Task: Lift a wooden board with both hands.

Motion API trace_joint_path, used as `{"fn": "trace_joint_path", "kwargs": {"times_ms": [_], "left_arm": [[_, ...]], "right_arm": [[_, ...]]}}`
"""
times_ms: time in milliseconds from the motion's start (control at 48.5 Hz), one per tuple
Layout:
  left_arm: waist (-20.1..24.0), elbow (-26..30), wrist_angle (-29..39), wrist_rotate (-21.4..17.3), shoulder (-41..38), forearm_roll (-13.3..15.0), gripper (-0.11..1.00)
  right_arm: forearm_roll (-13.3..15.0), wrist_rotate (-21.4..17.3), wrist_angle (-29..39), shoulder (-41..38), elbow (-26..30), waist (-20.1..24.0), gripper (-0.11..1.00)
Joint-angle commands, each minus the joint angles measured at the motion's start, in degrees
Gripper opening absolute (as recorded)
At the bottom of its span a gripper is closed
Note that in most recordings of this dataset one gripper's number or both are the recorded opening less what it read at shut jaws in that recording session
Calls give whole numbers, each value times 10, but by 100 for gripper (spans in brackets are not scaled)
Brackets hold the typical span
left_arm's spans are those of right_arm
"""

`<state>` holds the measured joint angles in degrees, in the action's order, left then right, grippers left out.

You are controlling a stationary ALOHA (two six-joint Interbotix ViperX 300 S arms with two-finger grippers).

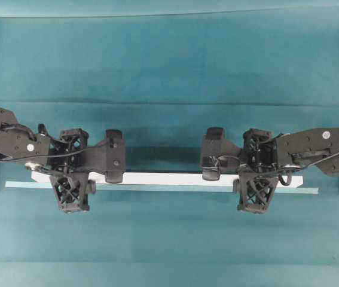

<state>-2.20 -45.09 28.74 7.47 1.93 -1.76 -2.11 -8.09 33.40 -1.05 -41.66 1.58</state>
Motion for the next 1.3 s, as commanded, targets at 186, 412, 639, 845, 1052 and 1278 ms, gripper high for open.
{"fn": "trace_joint_path", "kwargs": {"times_ms": [186,412,639,845,1052,1278], "left_arm": [[-3,4,-4,0,6,1,18],[-3,4,-5,0,6,1,18],[-2,4,-4,1,7,1,18],[0,10,2,1,19,1,18],[4,20,31,1,47,1,18],[12,45,74,0,83,0,18]], "right_arm": [[-1,1,-3,-7,9,5,22],[-1,3,-1,-8,10,5,22],[0,2,-2,-7,10,4,22],[-1,1,8,2,21,4,22],[-1,1,41,20,42,-2,22],[-1,1,100,50,71,-11,22]]}}
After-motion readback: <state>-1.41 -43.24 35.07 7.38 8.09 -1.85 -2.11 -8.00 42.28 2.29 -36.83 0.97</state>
